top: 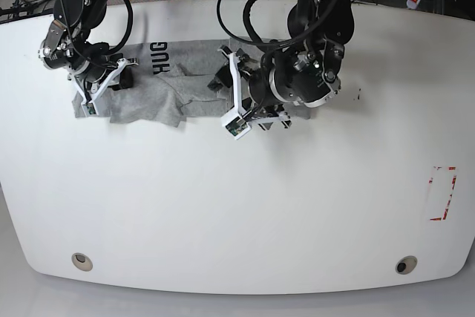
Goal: Fold the T-shirt properly
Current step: 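Fold the strip end with the left gripper toward the right gripper, then grasp the other strip end with the right gripper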
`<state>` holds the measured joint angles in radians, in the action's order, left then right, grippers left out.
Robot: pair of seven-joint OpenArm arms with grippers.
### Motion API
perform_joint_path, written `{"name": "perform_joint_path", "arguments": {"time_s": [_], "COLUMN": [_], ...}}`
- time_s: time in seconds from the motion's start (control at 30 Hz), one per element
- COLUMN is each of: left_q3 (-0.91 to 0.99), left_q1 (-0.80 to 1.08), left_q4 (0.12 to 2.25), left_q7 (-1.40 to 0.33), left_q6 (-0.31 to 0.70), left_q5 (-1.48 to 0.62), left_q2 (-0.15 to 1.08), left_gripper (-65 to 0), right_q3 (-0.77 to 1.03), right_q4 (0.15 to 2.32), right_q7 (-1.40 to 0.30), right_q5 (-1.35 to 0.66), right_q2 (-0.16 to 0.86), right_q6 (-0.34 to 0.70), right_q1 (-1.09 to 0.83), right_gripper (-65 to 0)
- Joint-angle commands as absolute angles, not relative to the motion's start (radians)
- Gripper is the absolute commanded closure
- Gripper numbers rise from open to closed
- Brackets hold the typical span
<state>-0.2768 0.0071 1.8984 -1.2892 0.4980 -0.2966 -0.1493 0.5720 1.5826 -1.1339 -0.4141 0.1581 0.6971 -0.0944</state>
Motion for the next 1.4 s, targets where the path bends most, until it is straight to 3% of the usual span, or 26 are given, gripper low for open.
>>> {"name": "perform_joint_path", "arguments": {"time_s": [0.0, 0.17, 0.33, 0.4, 0.57, 0.63, 1.03, 1.37], "left_q3": [-0.272, -0.165, -0.007, 0.044, 0.120, 0.124, 0.125, 0.124], "left_q1": [-0.013, 0.005, 0.044, 0.074, 0.131, 0.147, 0.182, 0.199], "left_q4": [1.952, 1.962, 1.954, 1.954, 1.952, 1.952, 1.847, 1.787], "left_q7": [-1.270, -1.270, -1.234, -1.199, -1.102, -1.078, -1.070, -0.993], "left_q6": [0.499, 0.503, 0.559, 0.576, 0.579, 0.579, 0.582, 0.582], "left_q5": [-0.315, -0.315, -0.320, -0.320, -0.315, -0.315, -0.318, -0.320], "left_q2": [-0.157, -0.157, -0.058, -0.036, -0.013, -0.012, -0.012, 0.016], "left_gripper": [-35.3, -35.1, -34.9, -30.7, -11.1, -4.9, -1.8, -1.8], "right_q3": [0.573, 0.582, 0.601, 0.664, 0.839, 0.877, 0.898, 0.891], "right_q4": [1.598, 1.690, 1.761, 1.765, 1.730, 1.702, 1.208, 1.118], "right_q7": [-1.141, -1.145, -1.178, -1.210, -1.308, -1.317, -1.262, -1.239], "right_q5": [-0.410, -0.440, -0.550, -0.578, -0.595, -0.593, -0.599, -0.685], "right_q2": [0.168, 0.168, 0.179, 0.183, 0.185, 0.206, 0.427, 0.383], "right_q6": [0.698, 0.698, 0.698, 0.698, 0.698, 0.698, 0.698, 0.698], "right_q1": [-0.084, -0.084, -0.082, -0.067, 0.005, 0.030, 0.165, 0.108], "right_gripper": [-10.3, -10.8, -13.3, -20.9, -51.8, -56.3, -54.7, -54.7]}}
